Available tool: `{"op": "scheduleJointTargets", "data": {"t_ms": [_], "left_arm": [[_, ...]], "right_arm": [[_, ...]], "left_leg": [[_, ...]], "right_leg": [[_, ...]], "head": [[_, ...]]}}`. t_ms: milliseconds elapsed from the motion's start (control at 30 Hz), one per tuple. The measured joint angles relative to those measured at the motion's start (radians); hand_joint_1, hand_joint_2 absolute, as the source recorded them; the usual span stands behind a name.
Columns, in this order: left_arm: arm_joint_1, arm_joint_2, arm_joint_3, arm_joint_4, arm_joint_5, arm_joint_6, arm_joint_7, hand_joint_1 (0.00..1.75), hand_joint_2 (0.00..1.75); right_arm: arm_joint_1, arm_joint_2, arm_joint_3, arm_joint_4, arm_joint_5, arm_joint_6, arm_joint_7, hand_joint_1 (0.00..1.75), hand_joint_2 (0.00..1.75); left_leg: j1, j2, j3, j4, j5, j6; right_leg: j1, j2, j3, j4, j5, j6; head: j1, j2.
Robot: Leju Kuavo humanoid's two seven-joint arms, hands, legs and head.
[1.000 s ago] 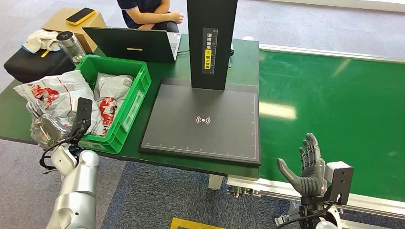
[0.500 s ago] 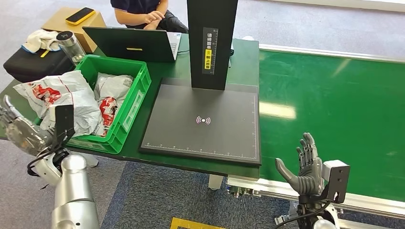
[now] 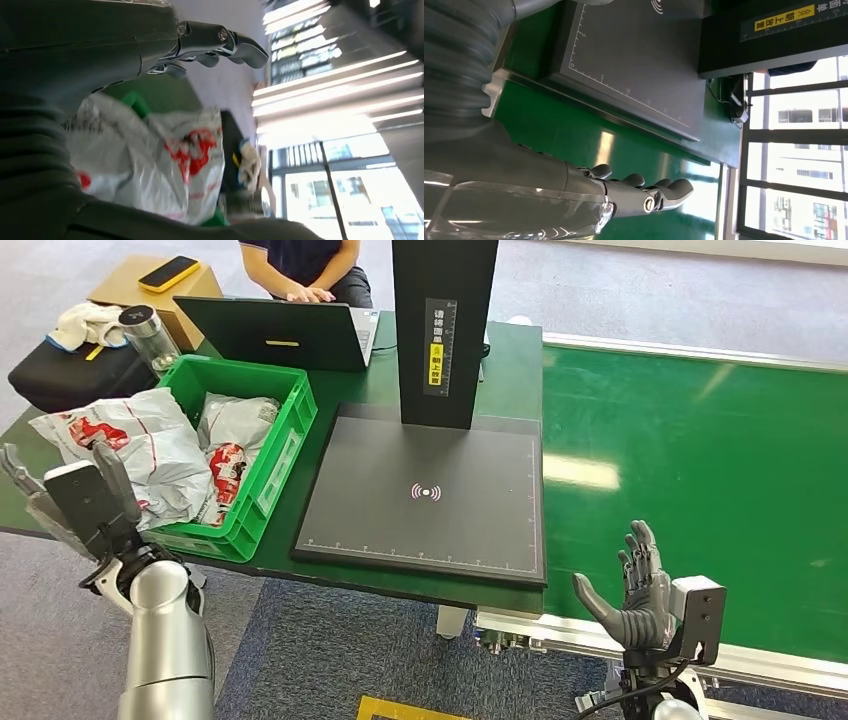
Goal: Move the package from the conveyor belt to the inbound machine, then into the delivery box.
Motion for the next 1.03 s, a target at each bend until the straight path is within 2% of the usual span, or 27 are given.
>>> {"op": "scheduleJointTargets", "data": {"t_ms": [67, 167, 300, 500, 700, 1033], "left_arm": [[0.006, 0.018, -0.077, 0.011, 0.172, -0.099, 0.000, 0.00, 1.75], [0.006, 0.038, -0.161, 0.047, 0.326, -0.342, 0.001, 0.00, 1.75], [0.003, 0.044, -0.223, 0.101, 0.388, -0.561, 0.020, 0.00, 1.75], [0.003, 0.045, -0.278, 0.129, 0.440, -0.801, 0.069, 0.00, 1.75], [0.018, 0.045, -0.326, 0.130, 0.438, -0.884, 0.081, 0.00, 1.75], [0.067, 0.040, -0.357, 0.099, 0.443, -0.891, 0.079, 0.00, 1.75]], "right_arm": [[-0.001, -0.003, 0.006, 0.003, -0.002, 0.003, -0.011, 0.00, 1.75], [-0.006, -0.010, 0.023, 0.006, -0.009, 0.005, -0.028, 0.00, 1.75], [-0.014, -0.019, 0.054, 0.006, -0.012, 0.000, -0.045, 0.00, 1.75], [-0.032, -0.028, 0.104, -0.018, 0.007, -0.004, -0.062, 0.00, 1.75], [-0.058, -0.031, 0.146, -0.047, 0.030, -0.012, -0.062, 0.00, 1.75], [-0.121, -0.037, 0.200, -0.040, 0.074, -0.056, -0.061, 0.00, 1.75]], "left_leg": [[0.000, 0.000, 0.000, 0.000, 0.000, 0.000], [0.000, 0.000, 0.000, 0.000, 0.000, 0.000], [0.000, 0.001, 0.000, 0.000, 0.000, 0.000], [0.000, 0.001, 0.000, 0.000, 0.000, 0.000], [0.000, 0.001, 0.000, 0.000, 0.000, 0.000], [0.000, 0.001, 0.000, 0.000, 0.000, 0.000]], "right_leg": [[0.000, 0.000, 0.000, 0.000, 0.000, 0.000], [0.000, 0.000, 0.000, 0.000, 0.000, 0.000], [0.000, 0.002, 0.000, 0.000, 0.000, 0.000], [0.000, 0.001, -0.001, 0.000, 0.000, 0.000], [0.000, 0.001, -0.001, 0.000, 0.000, 0.000], [0.000, 0.001, -0.001, 0.000, 0.000, 0.000]], "head": [[0.000, 0.000], [0.000, 0.000], [0.000, 0.000], [0.000, 0.000], [0.000, 0.000], [0.000, 0.000]]}}
